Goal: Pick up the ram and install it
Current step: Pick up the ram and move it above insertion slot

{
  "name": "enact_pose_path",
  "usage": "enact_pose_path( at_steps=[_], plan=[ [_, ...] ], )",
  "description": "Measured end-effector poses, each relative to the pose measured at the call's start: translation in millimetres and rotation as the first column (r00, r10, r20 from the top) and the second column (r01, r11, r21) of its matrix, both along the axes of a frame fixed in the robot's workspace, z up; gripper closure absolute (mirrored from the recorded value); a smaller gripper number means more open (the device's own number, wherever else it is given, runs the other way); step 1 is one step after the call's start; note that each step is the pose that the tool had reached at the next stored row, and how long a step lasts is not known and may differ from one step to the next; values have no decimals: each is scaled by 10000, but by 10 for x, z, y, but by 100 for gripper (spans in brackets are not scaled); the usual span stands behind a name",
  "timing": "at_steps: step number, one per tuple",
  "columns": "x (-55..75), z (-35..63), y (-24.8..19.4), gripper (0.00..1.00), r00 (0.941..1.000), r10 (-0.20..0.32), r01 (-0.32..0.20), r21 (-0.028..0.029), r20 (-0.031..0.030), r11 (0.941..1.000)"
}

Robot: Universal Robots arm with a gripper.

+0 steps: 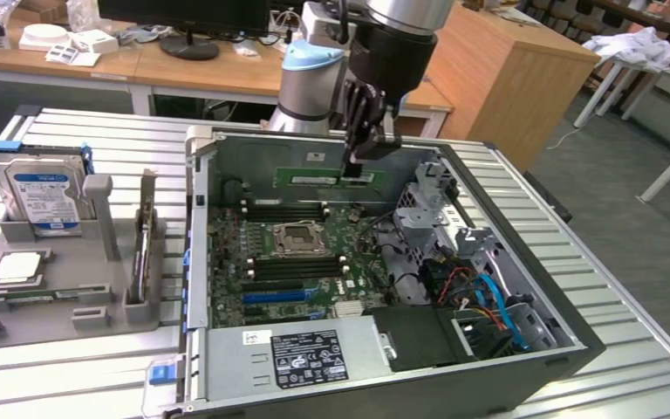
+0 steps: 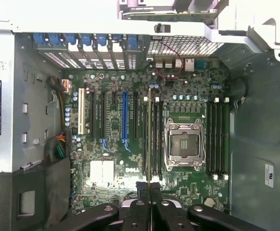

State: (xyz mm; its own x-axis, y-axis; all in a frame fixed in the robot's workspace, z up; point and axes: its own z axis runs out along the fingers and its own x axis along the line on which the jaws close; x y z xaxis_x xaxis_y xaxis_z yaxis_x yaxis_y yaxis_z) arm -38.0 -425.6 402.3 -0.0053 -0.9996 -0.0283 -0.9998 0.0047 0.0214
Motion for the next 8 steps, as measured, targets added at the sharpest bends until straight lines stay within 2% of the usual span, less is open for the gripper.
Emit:
enact_pose_path(
  at_steps=[8],
  plan=[
    [-33, -1, 14, 88, 10000, 0, 0, 0, 0, 10000]
  ],
)
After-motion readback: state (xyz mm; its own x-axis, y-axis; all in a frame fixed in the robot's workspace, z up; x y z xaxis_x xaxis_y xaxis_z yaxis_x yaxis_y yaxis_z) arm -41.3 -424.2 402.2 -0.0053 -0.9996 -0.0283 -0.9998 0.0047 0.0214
